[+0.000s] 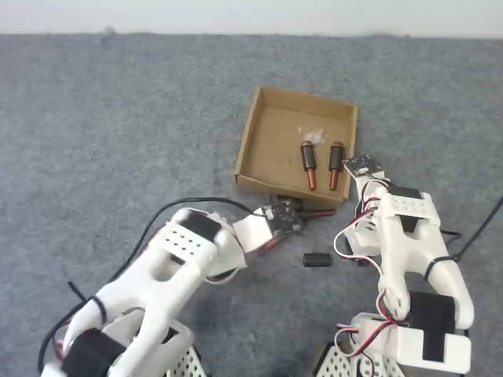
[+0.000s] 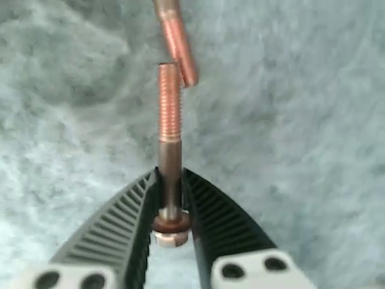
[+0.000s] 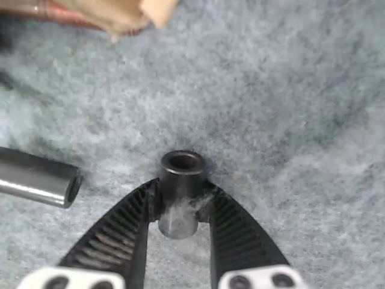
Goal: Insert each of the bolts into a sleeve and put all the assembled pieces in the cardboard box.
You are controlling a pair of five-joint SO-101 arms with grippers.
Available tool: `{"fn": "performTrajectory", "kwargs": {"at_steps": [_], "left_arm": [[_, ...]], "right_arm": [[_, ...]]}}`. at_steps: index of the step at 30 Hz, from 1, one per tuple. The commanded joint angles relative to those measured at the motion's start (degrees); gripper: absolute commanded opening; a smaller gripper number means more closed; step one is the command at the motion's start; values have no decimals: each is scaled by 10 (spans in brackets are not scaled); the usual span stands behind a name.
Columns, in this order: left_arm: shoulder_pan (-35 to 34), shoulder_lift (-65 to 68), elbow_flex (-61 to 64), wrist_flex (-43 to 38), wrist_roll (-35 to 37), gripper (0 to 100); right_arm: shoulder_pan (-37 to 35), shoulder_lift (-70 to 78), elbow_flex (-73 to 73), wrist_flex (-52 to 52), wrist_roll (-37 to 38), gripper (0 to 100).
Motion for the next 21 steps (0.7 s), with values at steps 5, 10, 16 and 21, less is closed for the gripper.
{"fn": "performTrajectory", "kwargs": {"at_steps": [5,10,16,21], "left_arm": [[-72,-28,-41,-54,-104,16],[-106,-28,-41,-83,-104,17],[-112,-28,-40,-103,-60,66],[-112,-29,-40,-103,-9,246]], "right_arm": [[3,-17,-14,-8,3,7],[3,-17,-14,-9,3,7],[2,-17,-14,-9,4,7],[2,-17,-14,-9,4,7]]}}
